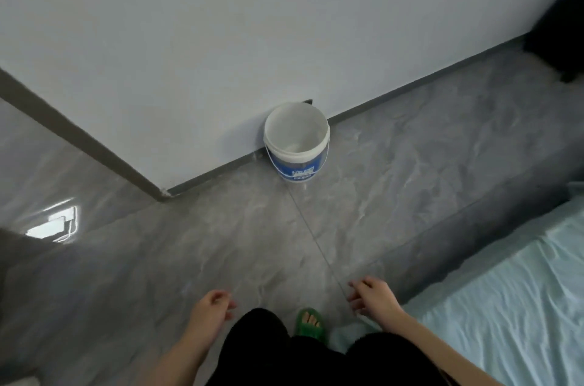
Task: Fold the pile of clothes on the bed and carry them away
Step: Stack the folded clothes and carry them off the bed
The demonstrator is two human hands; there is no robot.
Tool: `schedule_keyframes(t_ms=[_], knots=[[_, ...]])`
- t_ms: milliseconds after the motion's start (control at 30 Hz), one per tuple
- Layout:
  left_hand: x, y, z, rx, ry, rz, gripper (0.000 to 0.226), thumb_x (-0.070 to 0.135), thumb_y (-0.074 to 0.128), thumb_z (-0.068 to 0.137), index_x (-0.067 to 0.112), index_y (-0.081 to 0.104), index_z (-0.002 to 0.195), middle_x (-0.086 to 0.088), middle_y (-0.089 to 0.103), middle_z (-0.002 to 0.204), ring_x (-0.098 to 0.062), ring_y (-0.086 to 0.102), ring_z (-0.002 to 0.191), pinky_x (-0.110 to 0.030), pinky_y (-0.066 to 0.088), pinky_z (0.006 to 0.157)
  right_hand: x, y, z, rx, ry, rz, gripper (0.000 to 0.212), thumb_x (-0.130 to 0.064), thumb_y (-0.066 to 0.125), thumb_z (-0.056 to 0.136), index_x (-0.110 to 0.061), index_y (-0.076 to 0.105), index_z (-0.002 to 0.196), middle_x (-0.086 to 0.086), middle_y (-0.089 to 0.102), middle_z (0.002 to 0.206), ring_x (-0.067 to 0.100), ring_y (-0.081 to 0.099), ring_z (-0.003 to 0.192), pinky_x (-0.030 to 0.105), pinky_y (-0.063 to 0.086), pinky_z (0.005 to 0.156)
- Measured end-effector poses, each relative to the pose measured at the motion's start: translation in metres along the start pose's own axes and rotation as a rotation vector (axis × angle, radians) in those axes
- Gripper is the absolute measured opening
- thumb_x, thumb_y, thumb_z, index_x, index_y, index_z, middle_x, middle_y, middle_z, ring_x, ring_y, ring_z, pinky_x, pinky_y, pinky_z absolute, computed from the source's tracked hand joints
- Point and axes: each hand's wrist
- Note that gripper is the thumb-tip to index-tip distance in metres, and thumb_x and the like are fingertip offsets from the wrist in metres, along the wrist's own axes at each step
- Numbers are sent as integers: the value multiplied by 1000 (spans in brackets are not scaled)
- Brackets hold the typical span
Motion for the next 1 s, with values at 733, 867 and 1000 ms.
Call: schedule_keyframes(t_ms=[733,867,1000], knots=[[443,323,218,-584,278,662,17,5,50,98,-4,61,105,-10,61,73,-20,51,56,-21,32,46,-139,-196,165,569,283,665,15,-13,54,95,-4,64,88,10,68,70,18,61,52,24,44,47],[492,412,210,-657,402,732,21,-2,45,98,-11,59,110,-13,61,76,-23,55,64,-23,47,55,-122,-233,168,661,381,830,14,-11,54,95,-3,65,89,13,67,69,16,59,45,18,40,37],[533,501,187,-744,434,819,24,-1,42,99,-11,57,115,-21,60,92,-22,54,65,-9,44,42,-116,-284,185,710,434,885,15,-11,54,94,-5,64,84,11,65,68,14,55,46,18,38,37]])
Point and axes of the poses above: each hand's wrist, its own z-axis towards the middle knuckle, its own y-axis out of the palm, x = y × z
